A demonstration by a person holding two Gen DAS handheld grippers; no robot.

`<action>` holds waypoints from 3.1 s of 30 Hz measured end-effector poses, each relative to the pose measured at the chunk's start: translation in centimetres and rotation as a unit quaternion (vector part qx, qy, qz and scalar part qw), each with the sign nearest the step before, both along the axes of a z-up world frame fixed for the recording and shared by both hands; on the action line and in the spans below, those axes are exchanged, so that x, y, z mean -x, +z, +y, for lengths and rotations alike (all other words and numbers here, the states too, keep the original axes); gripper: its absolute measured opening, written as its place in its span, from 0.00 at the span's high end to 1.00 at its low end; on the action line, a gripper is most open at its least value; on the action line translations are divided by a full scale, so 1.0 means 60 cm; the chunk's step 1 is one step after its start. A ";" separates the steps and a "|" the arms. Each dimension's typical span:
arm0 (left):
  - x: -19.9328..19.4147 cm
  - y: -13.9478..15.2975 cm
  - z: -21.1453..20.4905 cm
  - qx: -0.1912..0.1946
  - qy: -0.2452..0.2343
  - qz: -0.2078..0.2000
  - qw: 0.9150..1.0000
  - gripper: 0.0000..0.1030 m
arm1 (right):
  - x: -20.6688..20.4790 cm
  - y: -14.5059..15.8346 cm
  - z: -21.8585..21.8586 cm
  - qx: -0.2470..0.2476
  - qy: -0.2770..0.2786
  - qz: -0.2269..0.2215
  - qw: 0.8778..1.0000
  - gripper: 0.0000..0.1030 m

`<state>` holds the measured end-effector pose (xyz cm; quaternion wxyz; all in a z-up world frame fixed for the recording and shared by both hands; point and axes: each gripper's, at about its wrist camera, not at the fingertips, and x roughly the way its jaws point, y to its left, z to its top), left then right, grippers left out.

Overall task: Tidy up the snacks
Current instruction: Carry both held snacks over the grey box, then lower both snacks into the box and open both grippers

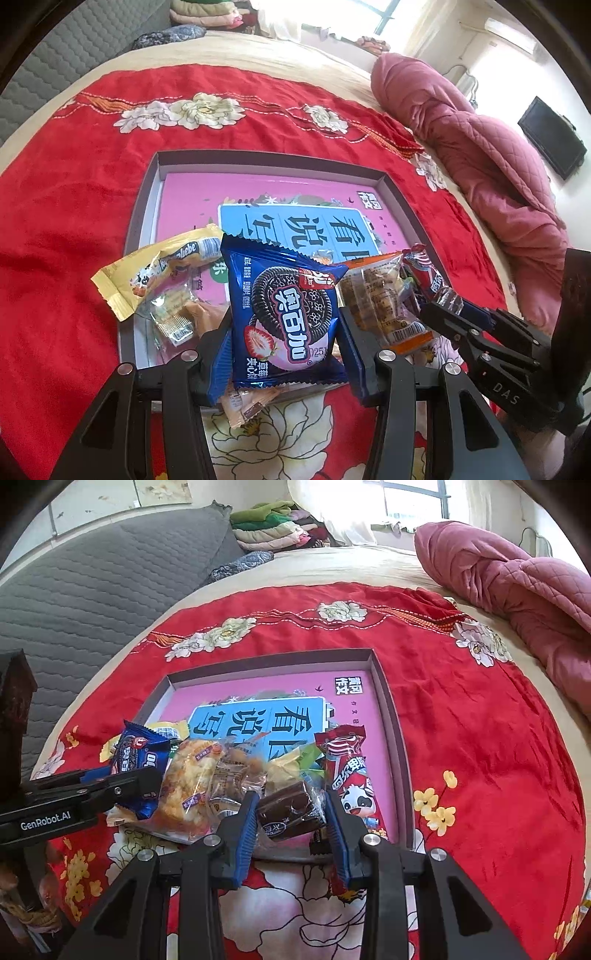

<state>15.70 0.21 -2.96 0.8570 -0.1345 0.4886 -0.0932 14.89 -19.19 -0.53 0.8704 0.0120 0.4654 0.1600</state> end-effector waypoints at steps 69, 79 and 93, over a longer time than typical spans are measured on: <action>0.012 0.030 -0.012 0.001 -0.015 -0.022 1.000 0.39 | 0.002 0.027 0.001 0.020 -0.026 -0.018 0.999 0.57; 0.030 0.049 -0.012 -0.013 -0.010 -0.035 0.999 0.32 | 0.010 0.052 -0.005 0.017 -0.030 -0.033 0.999 0.49; 0.074 0.077 -0.010 -0.036 -0.002 -0.044 0.998 0.31 | 0.041 0.087 -0.016 0.005 -0.035 -0.056 0.998 0.40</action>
